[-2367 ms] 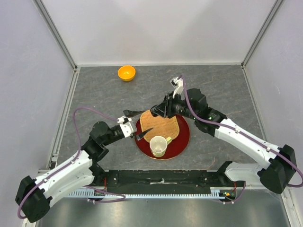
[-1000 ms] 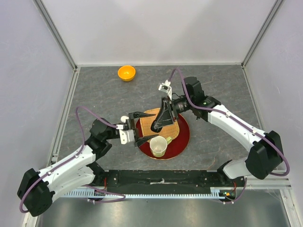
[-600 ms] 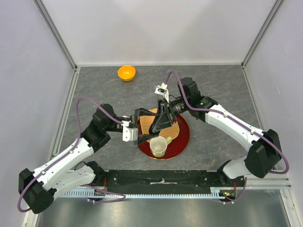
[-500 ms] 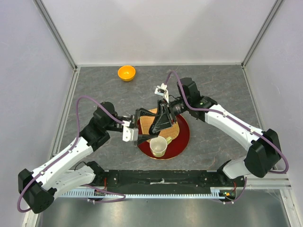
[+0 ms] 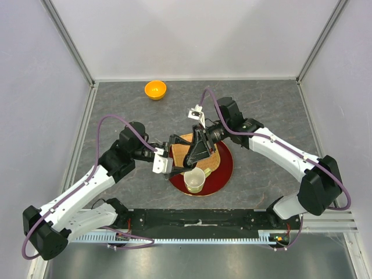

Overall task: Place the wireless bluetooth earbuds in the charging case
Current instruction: Pick up the charging case at the center of the board.

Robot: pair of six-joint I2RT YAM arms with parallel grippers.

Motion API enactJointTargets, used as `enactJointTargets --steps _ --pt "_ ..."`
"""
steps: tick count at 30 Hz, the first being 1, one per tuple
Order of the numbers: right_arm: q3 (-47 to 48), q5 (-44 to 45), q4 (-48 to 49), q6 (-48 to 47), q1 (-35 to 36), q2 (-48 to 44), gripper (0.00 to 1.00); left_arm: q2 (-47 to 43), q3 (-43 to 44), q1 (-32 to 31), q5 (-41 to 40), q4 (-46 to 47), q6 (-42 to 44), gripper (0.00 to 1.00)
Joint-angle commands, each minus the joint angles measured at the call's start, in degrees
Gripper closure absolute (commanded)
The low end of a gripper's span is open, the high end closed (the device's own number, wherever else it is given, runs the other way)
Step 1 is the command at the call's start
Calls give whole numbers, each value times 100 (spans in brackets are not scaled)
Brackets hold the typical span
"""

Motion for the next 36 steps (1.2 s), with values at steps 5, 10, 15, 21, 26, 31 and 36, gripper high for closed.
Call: enactJointTargets --steps 5,10,15,21,26,31,36 --pt "395 70 448 141 48 -119 100 -334 -806 -114 -43 674 -427 15" --pt "360 184 465 106 48 -303 100 -537 -1000 -106 -167 958 -516 15" --pt "378 175 483 149 56 -339 100 -476 -974 -114 -150 1036 -516 15" --pt "378 132 649 351 48 -347 100 -256 -842 -114 -9 1037 -490 22" --pt "211 87 1124 773 56 -426 100 -220 -859 -114 -131 1072 -533 32" --pt "140 79 1511 1151 65 -453 100 -256 -938 -114 -220 1159 -639 45" --pt "70 61 2011 1485 74 -427 100 -300 -1018 -106 -220 1353 -736 68"
